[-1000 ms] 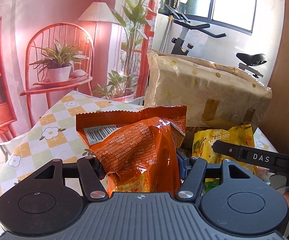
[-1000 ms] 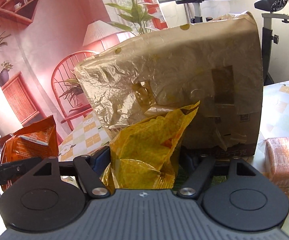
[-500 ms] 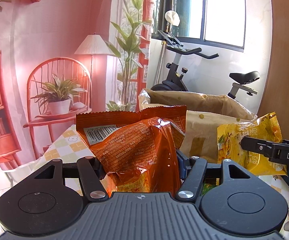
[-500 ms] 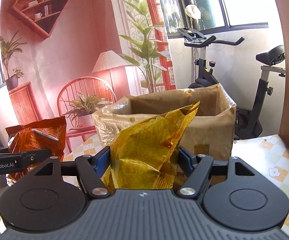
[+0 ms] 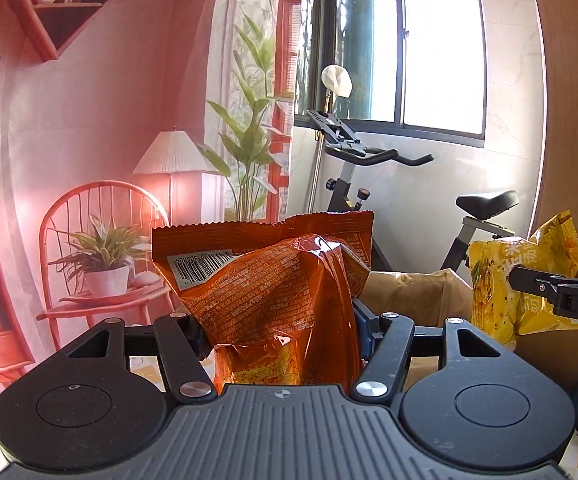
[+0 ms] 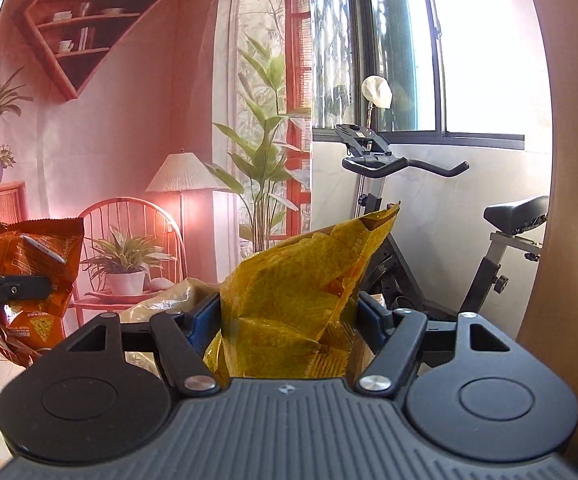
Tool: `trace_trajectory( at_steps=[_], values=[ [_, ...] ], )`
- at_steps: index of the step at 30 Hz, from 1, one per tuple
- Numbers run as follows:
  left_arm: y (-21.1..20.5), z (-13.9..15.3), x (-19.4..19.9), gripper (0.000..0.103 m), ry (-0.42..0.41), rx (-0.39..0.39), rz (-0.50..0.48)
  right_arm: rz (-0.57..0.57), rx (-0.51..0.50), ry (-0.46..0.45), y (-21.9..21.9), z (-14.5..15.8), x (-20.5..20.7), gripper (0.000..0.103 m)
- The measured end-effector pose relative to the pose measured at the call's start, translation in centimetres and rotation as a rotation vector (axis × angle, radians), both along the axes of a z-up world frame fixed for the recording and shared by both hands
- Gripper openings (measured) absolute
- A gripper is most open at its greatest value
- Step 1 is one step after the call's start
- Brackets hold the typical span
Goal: Organize snacks
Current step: 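Lift both bags over the box and release them inside, then lower both tools back to the snack pile beside the box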
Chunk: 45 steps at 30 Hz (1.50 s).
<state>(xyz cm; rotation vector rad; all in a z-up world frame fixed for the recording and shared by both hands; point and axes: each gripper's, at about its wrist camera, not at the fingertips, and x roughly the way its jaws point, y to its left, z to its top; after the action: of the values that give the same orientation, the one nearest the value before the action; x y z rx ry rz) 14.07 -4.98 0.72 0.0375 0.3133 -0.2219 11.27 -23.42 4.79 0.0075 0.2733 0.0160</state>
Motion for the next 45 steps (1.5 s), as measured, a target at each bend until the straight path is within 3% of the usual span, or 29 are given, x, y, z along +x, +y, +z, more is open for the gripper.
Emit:
trace_trajectory(
  at_steps=[9,18,20,22,26,30,40,45],
  values=[
    [-3.9,0.9,6.9,0.066,0.023,0.044,-0.025,-0.001,-0.062,0.11,-1.5,-1.6,7.8,0.072],
    [-6.9,-1.1,12.3,0.067,0.092,0.095,-0.046,0.035,-0.068,0.217,-2.1,-4.1,12.0,0.073],
    [-7.0,-1.8,13.1,0.069,0.101,0.094,-0.043,0.044,-0.054,0.233,-2.3,-4.6,12.5,0.075],
    [-6.7,-2.3,13.4,0.086,0.113,0.071,-0.056,0.049,-0.036,0.242,-2.4,-4.9,12.6,0.08],
    [-4.6,-2.3,13.5,0.091,0.13,-0.042,-0.08,0.054,0.005,0.219,-2.8,-4.5,12.0,0.091],
    [-2.6,-2.0,12.8,0.094,0.155,-0.097,-0.074,0.042,0.055,0.193,-3.0,-3.7,10.5,0.094],
    [4.7,-2.2,7.4,0.096,0.147,-0.06,-0.027,0.004,0.15,0.086,-1.9,-3.9,3.1,0.097],
    [7.1,-4.1,3.9,0.096,0.139,0.038,-0.025,-0.008,0.188,0.049,-1.0,-5.9,0.0,0.097]
  ],
)
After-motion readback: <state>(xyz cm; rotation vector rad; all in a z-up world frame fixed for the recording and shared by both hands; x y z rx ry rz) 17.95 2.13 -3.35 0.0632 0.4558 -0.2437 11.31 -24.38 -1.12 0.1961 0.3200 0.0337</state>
